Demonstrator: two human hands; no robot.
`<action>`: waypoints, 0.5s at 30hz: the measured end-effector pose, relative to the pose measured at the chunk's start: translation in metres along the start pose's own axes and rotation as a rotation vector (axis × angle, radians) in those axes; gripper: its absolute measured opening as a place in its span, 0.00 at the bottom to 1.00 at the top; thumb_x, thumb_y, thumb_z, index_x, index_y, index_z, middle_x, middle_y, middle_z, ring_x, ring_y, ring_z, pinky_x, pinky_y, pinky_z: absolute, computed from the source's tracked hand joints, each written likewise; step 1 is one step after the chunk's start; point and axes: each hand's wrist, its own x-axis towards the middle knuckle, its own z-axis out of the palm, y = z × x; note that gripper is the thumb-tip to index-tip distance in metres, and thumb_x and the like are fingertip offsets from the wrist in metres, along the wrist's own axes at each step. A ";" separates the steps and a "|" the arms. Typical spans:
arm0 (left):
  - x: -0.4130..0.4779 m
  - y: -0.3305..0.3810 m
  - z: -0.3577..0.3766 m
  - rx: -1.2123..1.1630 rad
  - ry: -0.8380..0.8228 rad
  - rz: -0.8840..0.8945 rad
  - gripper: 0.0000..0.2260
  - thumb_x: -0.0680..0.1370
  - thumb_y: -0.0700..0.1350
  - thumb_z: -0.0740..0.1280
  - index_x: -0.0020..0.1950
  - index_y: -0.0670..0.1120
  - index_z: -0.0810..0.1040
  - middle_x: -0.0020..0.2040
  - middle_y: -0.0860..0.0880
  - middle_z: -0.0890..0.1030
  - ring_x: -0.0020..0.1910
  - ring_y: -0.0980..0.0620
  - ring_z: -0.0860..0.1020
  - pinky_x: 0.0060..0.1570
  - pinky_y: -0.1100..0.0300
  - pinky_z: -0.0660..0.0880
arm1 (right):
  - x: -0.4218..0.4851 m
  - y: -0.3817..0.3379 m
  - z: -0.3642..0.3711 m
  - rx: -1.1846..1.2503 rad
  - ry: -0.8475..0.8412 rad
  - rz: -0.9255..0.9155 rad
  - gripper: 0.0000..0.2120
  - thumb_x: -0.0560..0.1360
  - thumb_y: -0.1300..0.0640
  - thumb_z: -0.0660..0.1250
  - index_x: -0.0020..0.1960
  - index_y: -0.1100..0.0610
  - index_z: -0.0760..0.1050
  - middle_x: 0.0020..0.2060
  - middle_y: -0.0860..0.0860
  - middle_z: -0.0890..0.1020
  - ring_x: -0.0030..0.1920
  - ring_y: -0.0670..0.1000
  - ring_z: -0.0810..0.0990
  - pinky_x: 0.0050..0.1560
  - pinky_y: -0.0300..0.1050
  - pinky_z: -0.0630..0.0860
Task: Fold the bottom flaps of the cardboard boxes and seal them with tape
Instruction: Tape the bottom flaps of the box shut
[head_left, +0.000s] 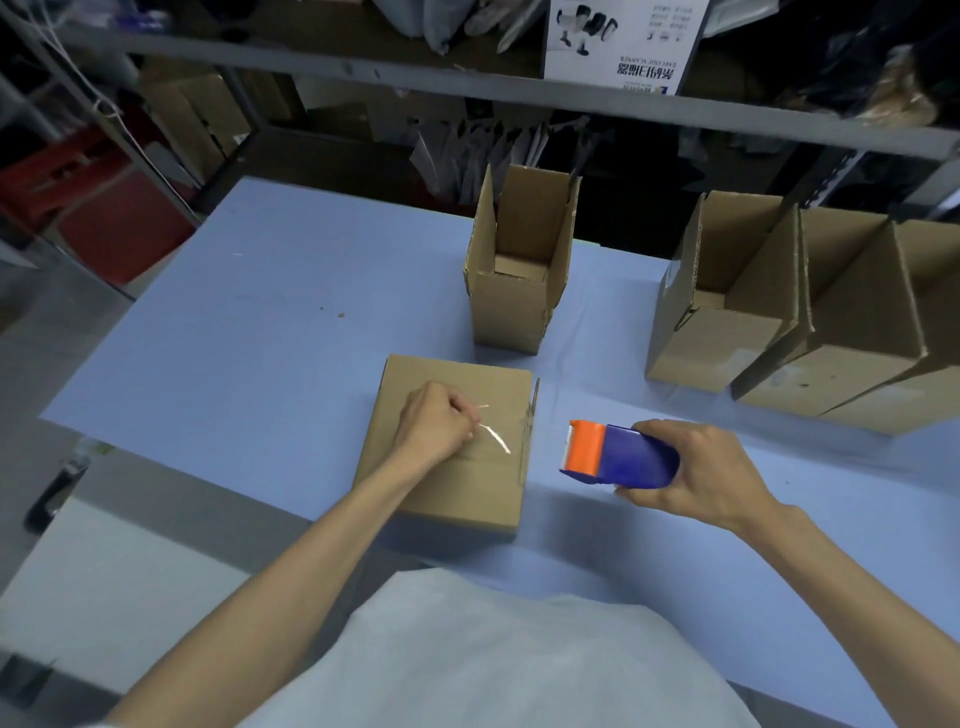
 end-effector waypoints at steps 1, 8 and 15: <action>-0.003 -0.001 0.003 -0.012 -0.021 -0.002 0.11 0.72 0.38 0.67 0.30 0.48 0.78 0.27 0.52 0.81 0.33 0.51 0.82 0.43 0.51 0.82 | -0.001 0.001 0.000 -0.005 -0.014 0.005 0.28 0.58 0.36 0.77 0.52 0.49 0.77 0.39 0.41 0.80 0.36 0.47 0.77 0.35 0.34 0.69; -0.023 -0.023 0.012 -0.066 0.036 0.035 0.09 0.70 0.48 0.77 0.34 0.47 0.81 0.27 0.51 0.81 0.28 0.54 0.79 0.40 0.55 0.81 | -0.005 0.000 0.000 0.031 -0.094 0.004 0.32 0.61 0.31 0.72 0.61 0.43 0.73 0.49 0.39 0.81 0.42 0.46 0.79 0.41 0.39 0.74; -0.033 -0.023 0.026 -0.048 0.080 0.123 0.07 0.69 0.46 0.77 0.35 0.47 0.82 0.26 0.51 0.80 0.31 0.52 0.81 0.40 0.56 0.79 | -0.005 0.007 0.002 -0.024 -0.147 -0.004 0.31 0.64 0.35 0.72 0.64 0.44 0.74 0.48 0.44 0.83 0.44 0.50 0.80 0.44 0.47 0.77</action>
